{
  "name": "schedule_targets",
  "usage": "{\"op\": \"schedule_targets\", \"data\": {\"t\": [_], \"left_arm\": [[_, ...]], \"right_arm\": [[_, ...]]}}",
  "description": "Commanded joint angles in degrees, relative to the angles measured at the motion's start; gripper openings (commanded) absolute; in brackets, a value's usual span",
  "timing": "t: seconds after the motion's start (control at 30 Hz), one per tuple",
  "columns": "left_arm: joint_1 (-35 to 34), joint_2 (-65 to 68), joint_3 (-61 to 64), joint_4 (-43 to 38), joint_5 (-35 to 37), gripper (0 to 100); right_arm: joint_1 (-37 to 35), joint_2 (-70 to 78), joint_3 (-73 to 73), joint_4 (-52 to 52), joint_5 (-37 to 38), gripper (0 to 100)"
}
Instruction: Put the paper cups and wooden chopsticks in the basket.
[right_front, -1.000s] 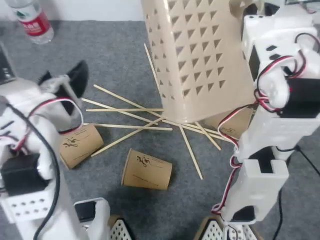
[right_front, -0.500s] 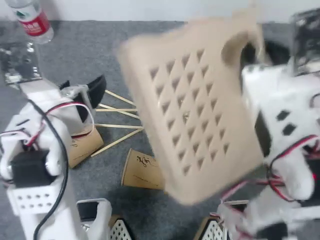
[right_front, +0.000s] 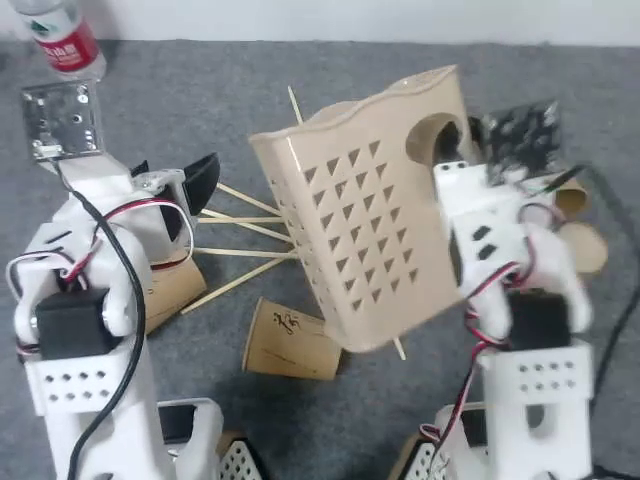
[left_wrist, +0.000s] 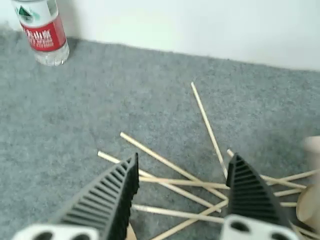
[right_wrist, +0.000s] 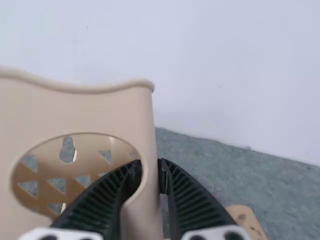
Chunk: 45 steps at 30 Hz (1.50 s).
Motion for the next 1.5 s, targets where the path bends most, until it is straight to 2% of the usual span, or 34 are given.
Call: {"op": "schedule_targets", "data": {"t": [0.0,0.07,0.17,0.3,0.43,0.53,0.6,0.7,0.83,0.93,1.03,1.2,1.33,1.47], "left_arm": [[0.4,0.2,-0.1,-3.6,-0.6,27],[0.6,0.2,-0.1,-5.4,-0.5,27],[3.2,0.3,-0.1,-7.1,-0.5,27],[10.3,0.3,-0.7,-8.0,-0.6,27],[15.0,0.4,-0.7,-11.9,-0.8,27],[15.7,0.4,-4.3,-12.0,-1.0,27],[16.8,0.4,-8.4,-9.3,-3.3,27],[22.0,3.7,-13.5,-4.0,-6.4,27],[22.9,18.8,-24.0,3.3,-8.2,27],[21.7,31.5,-37.7,9.9,-8.2,27],[23.6,42.6,-53.6,19.3,-9.0,27],[25.9,59.9,-77.3,31.9,-13.9,27],[25.1,66.6,-82.0,32.2,-13.9,26],[27.4,66.1,-82.6,32.0,-15.5,11]], "right_arm": [[-0.4,-2.9,13.3,-26.6,-1.1,0.7],[-1.5,-0.5,16.2,-36.4,-0.9,0.7],[-2.9,7.1,16.3,-45.9,-0.9,0.7],[-3.7,16.7,16.1,-55.3,-0.9,0.7],[-3.5,19.0,16.5,-57.8,-0.8,0.7],[-3.4,19.1,16.5,-57.8,-0.8,0.7],[-3.4,19.4,16.5,-58.1,-0.4,0.7],[-3.7,19.6,16.5,-58.1,3.2,0.7],[-3.6,18.9,16.5,-58.1,4.3,0.7],[-3.4,18.9,16.5,-58.1,4.4,0.7],[-3.4,18.9,16.6,-58.1,4.5,0.7],[-3.6,18.9,16.5,-58.2,4.5,0.7],[-3.7,18.9,16.5,-58.2,4.5,0.7],[-3.6,18.9,16.5,-58.2,4.5,0.7]]}}
